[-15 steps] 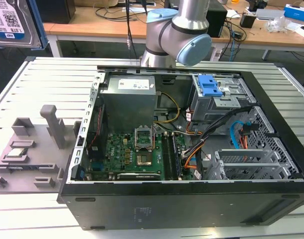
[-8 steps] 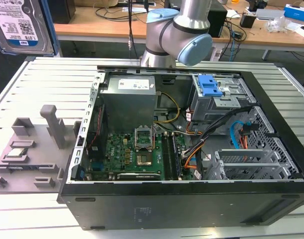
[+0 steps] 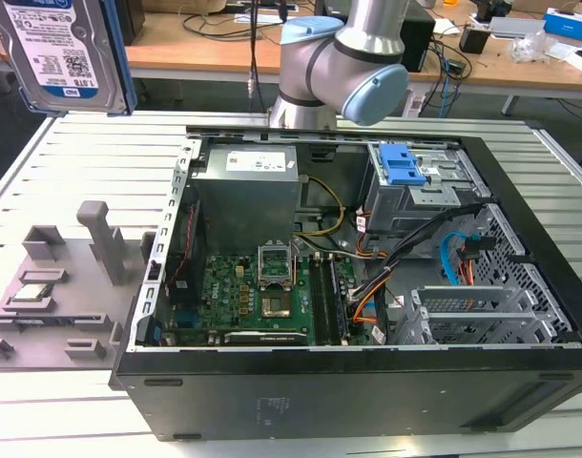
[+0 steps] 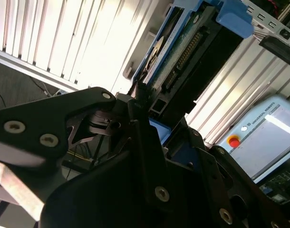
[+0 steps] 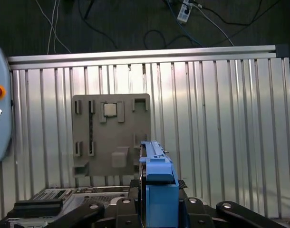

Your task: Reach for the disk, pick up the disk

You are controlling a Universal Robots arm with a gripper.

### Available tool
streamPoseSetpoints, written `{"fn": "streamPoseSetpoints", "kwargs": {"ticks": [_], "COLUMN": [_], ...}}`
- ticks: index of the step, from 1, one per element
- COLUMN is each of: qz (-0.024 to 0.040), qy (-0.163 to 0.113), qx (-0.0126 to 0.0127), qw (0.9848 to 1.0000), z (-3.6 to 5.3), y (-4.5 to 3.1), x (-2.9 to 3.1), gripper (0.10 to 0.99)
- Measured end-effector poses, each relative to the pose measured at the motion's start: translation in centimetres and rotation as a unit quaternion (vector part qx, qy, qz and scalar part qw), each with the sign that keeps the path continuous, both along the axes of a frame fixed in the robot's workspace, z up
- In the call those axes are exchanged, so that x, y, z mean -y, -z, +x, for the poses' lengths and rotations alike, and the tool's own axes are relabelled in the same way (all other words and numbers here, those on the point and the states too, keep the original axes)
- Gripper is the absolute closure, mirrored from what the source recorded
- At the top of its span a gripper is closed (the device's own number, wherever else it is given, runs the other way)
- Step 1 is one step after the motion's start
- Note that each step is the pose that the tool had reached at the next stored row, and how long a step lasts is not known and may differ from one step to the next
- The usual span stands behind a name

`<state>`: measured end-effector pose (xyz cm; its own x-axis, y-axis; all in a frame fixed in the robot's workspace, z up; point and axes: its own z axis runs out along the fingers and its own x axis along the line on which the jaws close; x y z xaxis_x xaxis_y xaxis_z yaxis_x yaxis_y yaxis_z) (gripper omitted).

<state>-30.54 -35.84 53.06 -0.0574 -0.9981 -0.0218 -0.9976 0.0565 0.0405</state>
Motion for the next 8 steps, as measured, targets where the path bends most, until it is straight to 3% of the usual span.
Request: {"fn": "streamPoseSetpoints", "kwargs": {"ticks": [8], "qz": [-0.0008], "qy": [0.0], "qx": [0.0], "qw": [1.0], "z": [2.31], "y": [0.86], "x": [0.0], "gripper": [0.718]}}
